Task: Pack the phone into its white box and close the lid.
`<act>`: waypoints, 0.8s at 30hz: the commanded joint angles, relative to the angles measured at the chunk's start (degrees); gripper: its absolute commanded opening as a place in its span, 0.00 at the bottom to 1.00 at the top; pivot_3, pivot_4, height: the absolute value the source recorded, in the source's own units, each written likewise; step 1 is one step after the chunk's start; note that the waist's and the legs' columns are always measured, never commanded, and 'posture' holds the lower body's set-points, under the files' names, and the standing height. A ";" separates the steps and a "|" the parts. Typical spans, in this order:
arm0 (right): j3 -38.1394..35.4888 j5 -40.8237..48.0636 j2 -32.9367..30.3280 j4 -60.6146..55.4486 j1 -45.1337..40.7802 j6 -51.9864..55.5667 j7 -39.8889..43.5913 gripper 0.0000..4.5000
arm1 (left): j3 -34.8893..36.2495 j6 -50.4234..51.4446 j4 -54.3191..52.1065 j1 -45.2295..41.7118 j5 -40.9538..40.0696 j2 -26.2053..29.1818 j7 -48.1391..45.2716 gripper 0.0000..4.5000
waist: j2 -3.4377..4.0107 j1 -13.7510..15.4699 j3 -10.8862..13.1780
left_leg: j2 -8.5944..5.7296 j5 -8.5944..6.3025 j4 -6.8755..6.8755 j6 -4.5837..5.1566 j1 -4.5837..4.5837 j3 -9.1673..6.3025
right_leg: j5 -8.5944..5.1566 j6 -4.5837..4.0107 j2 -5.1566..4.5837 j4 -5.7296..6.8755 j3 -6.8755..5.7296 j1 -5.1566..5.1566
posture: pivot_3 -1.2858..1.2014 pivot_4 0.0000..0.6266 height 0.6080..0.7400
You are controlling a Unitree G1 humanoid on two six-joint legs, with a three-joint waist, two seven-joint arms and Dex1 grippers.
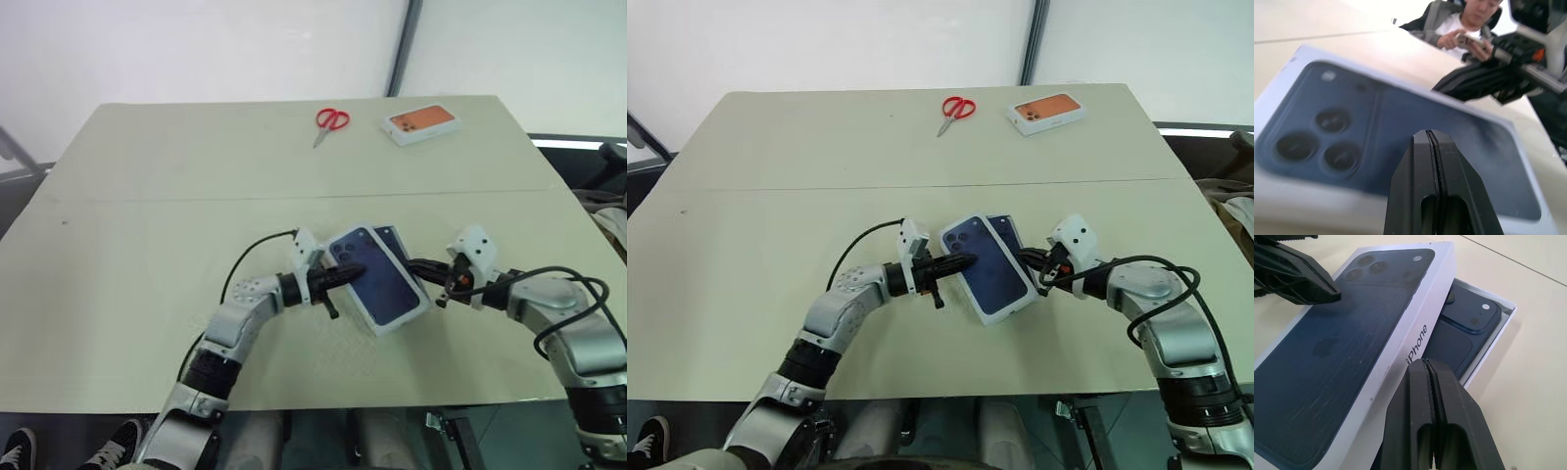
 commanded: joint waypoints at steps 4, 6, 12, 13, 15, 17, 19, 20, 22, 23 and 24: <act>-0.69 -0.88 -0.58 -1.06 -1.23 -0.77 -0.82 0.01 | 0.39 0.16 -0.96 -2.34 0.15 0.73 -1.36 0.00 | 0.00 -0.09 0.00 | 0.01 0.00 0.01 0.00 0.01 0.00 | 0.00 0.00 0.03 0.03 -0.01 0.00 | 0.52 0.24 1.00; -0.86 -0.72 -0.42 -0.95 -1.48 -0.47 -0.87 0.01 | 1.01 1.55 -2.98 -2.14 -0.56 2.13 -1.86 0.00 | 0.00 -0.10 0.00 | 0.01 0.00 0.02 0.00 0.00 0.01 | 0.00 0.00 0.02 0.03 0.00 -0.01 | 0.52 0.24 1.00; -0.81 -0.55 -0.33 -1.02 -1.82 -0.11 -1.05 0.01 | 0.99 6.53 -11.36 2.11 -1.26 8.72 -2.31 0.00 | 0.01 -0.14 0.00 | 0.03 0.00 0.00 0.00 0.00 -0.01 | 0.00 0.00 0.02 0.03 0.01 -0.01 | 0.52 0.24 1.00; -0.81 -0.54 -0.33 -0.96 -1.90 -0.08 -1.06 0.01 | 0.88 6.85 -12.06 2.92 -1.01 9.57 -2.19 0.00 | 0.01 -0.14 0.00 | 0.02 0.00 0.00 0.00 0.00 0.00 | 0.00 0.00 0.01 0.02 0.01 -0.01 | 0.52 0.24 1.00; -0.51 -0.84 -0.38 -0.92 -1.98 -0.35 -1.02 0.01 | 0.32 6.93 -12.32 4.46 0.01 10.99 -1.91 0.00 | 0.01 -0.07 0.00 | 0.02 0.00 0.00 0.00 0.00 -0.01 | 0.00 -0.01 0.00 0.02 0.02 -0.01 | 0.52 0.24 1.00; -0.32 -0.69 -0.20 -0.99 -2.05 -0.17 -0.96 0.01 | -0.47 6.88 -11.34 5.28 1.39 11.54 -0.89 0.00 | 0.01 -0.05 0.00 | 0.02 0.00 0.01 0.00 0.00 -0.01 | -0.02 -0.04 0.00 0.02 0.02 0.00 | 0.52 0.24 1.00; 0.00 -0.88 -0.13 -0.93 -2.14 -0.24 -0.94 0.01 | -1.38 5.48 -10.04 5.36 2.68 10.68 -0.05 0.00 | 0.01 0.12 0.00 | 0.02 0.00 0.04 0.00 0.00 -0.01 | -0.06 -0.14 -0.01 0.02 0.02 0.00 | 0.52 0.24 1.00; 0.13 -0.94 -0.12 -0.91 -2.19 -0.26 -0.92 0.01 | -1.62 4.86 -8.90 4.93 3.01 9.47 0.46 0.00 | 0.00 0.16 0.00 | 0.01 0.00 0.06 0.00 0.00 -0.01 | -0.08 -0.16 -0.02 0.02 0.02 0.01 | 0.52 0.24 1.00; 0.28 -0.97 -0.11 -0.77 -2.25 -0.29 -0.86 0.01 | -2.48 3.19 -6.19 3.64 3.94 6.64 1.31 0.00 | 0.00 0.32 0.00 | 0.00 -0.01 0.10 0.00 -0.02 -0.01 | -0.08 -0.16 -0.05 0.01 0.02 0.03 | 0.52 0.24 1.00; 0.38 -1.05 -0.17 -0.70 -2.24 -0.31 -0.82 0.01 | -3.24 2.16 -4.84 2.89 4.82 5.40 1.58 0.00 | 0.00 0.56 0.00 | -0.02 -0.02 0.13 0.01 -0.03 -0.01 | -0.08 -0.16 -0.06 0.01 0.02 0.04 | 0.52 0.24 1.00; 0.57 -1.20 -0.38 -0.68 -2.17 -0.31 -0.69 0.01 | -3.78 1.32 -3.51 2.02 5.41 3.97 1.80 0.00 | 0.00 0.79 0.00 | -0.02 -0.02 0.17 0.02 -0.04 -0.01 | -0.08 -0.16 -0.07 0.01 0.01 0.04 | 0.52 0.24 1.00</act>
